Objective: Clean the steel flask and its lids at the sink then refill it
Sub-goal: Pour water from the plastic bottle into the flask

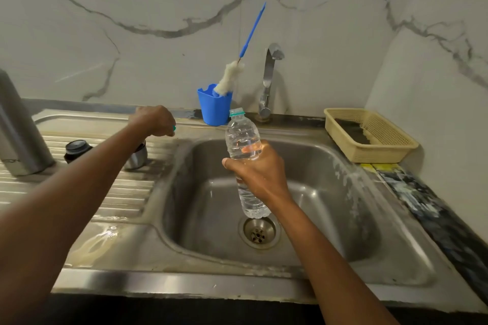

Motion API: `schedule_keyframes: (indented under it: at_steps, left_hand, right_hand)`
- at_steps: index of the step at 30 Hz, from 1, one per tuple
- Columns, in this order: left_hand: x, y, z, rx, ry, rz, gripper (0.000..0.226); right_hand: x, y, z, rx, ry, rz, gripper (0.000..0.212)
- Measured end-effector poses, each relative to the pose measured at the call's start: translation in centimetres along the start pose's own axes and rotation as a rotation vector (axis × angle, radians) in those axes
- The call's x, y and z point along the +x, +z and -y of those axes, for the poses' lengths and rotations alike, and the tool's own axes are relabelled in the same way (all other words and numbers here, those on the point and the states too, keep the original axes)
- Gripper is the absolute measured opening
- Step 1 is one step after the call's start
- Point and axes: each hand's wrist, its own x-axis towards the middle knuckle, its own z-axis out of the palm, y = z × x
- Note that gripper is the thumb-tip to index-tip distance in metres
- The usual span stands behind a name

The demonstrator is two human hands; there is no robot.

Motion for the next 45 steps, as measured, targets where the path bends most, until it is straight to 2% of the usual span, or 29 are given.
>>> schedule_keyframes:
  at_steps: [4,10,18,24,28,32,34,36,39,42,45]
  left_hand:
    - [0.7,0.5,0.1,0.008,-0.015,0.032,0.041]
    - [-0.1,-1.3,0.3,-0.055,0.009,-0.023,0.034]
    - [-7.0,-4.3,1.0,-0.243,0.011,-0.292,0.032]
    - [-13.2,-4.7,2.9,-0.328,-0.04,-0.351,0.036]
    - [-16.2,-5.8,5.4,-0.408,-0.111,-0.492,0.038]
    - [-18.4,-6.9,8.0,-0.468,-0.272,-0.677,0.048]
    - [-19.1,-7.2,9.8,-0.485,-0.361,-0.78,0.058]
    - [-19.3,-7.1,11.9,-0.478,-0.425,-0.811,0.074]
    - [-19.1,-6.4,14.6,-0.518,-0.468,-0.772,0.095]
    - [-18.1,-5.2,16.5,-0.662,-0.469,-0.668,0.115]
    - [-16.6,-4.6,17.7,-0.865,-0.467,-0.598,0.117]
  right_hand:
    - [-0.1,-0.1,0.1,-0.014,-0.006,0.013,0.02]
    - [-0.2,-0.1,0.0,-0.028,-0.013,0.023,0.022]
    - [-1.1,-0.1,1.0,-0.016,-0.021,0.034,0.023]
    - [-2.7,0.7,2.8,-0.077,-0.085,0.074,0.02]
    - [-4.0,2.7,5.2,-0.082,-0.128,0.109,0.034]
    - [-4.8,5.1,7.2,-0.011,-0.149,0.098,0.034]
    - [-4.9,6.3,8.0,0.048,-0.143,0.076,0.037]
    - [-4.9,7.3,8.7,0.105,-0.131,0.064,0.039]
    - [-4.9,8.2,9.4,0.145,-0.128,0.062,0.041]
    - [-4.7,9.0,9.8,0.13,-0.126,0.066,0.043]
    - [-4.3,9.9,9.7,0.122,-0.13,0.06,0.045]
